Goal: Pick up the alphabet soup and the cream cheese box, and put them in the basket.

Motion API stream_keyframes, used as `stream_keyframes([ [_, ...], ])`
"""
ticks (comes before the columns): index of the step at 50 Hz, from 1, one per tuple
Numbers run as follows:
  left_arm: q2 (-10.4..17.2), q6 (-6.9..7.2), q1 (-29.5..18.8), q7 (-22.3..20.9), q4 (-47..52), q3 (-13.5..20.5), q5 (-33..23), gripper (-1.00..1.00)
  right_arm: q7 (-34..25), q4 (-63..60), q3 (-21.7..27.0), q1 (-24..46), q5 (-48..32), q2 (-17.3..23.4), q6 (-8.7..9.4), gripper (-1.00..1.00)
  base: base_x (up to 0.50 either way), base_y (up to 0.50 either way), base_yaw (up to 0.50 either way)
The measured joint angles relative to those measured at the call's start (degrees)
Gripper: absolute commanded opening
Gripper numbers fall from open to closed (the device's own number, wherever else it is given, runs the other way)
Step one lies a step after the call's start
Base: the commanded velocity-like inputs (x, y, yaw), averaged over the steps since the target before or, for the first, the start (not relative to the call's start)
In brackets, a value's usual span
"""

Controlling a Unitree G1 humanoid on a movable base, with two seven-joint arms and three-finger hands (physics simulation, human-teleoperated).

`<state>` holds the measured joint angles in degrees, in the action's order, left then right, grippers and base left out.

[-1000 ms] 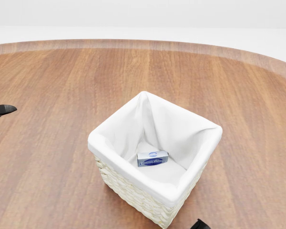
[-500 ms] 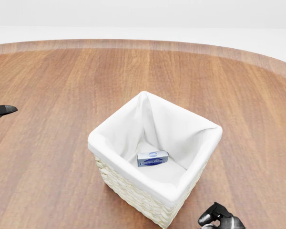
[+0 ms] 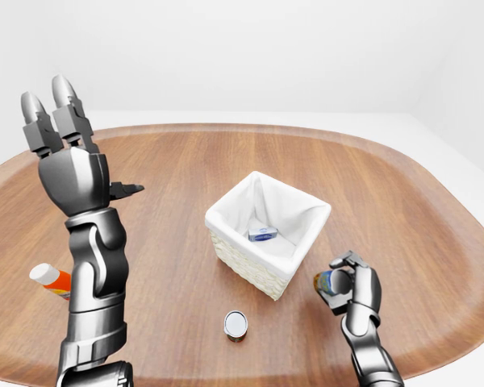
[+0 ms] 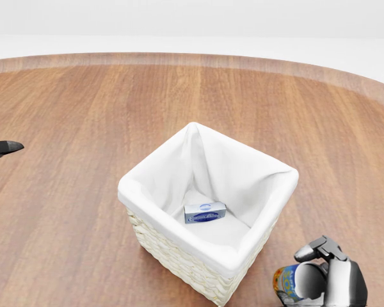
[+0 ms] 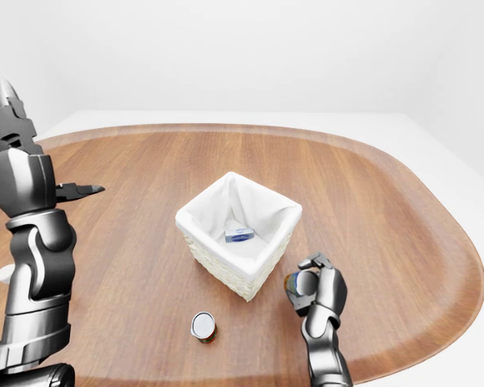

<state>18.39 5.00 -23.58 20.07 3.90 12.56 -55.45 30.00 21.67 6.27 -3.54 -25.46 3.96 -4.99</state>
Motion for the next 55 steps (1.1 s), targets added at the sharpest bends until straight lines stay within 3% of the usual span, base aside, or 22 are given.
stream_keyframes([
  [26,0.01,0.00,-0.02,-0.15,-0.73,-0.18,-0.02,1.00,-0.13,-19.18,4.01,1.98,4.10,-0.39,-0.01,-1.00,0.00,0.00,0.00],
  [40,0.05,0.00,-0.03,-0.16,-0.47,-0.04,0.30,1.00,0.00,-22.54,6.46,3.37,6.19,0.15,0.28,-1.00,0.00,0.00,0.00],
  [45,0.05,0.00,0.01,-0.23,-0.25,0.00,0.36,1.00,-0.09,-26.16,6.76,3.33,6.95,0.07,1.66,-1.00,0.00,0.00,0.00],
  [55,0.11,0.00,0.00,-0.57,0.16,0.20,0.80,1.00,-1.43,-33.52,5.46,5.02,6.87,-0.52,6.64,-1.00,0.00,0.00,0.00],
])
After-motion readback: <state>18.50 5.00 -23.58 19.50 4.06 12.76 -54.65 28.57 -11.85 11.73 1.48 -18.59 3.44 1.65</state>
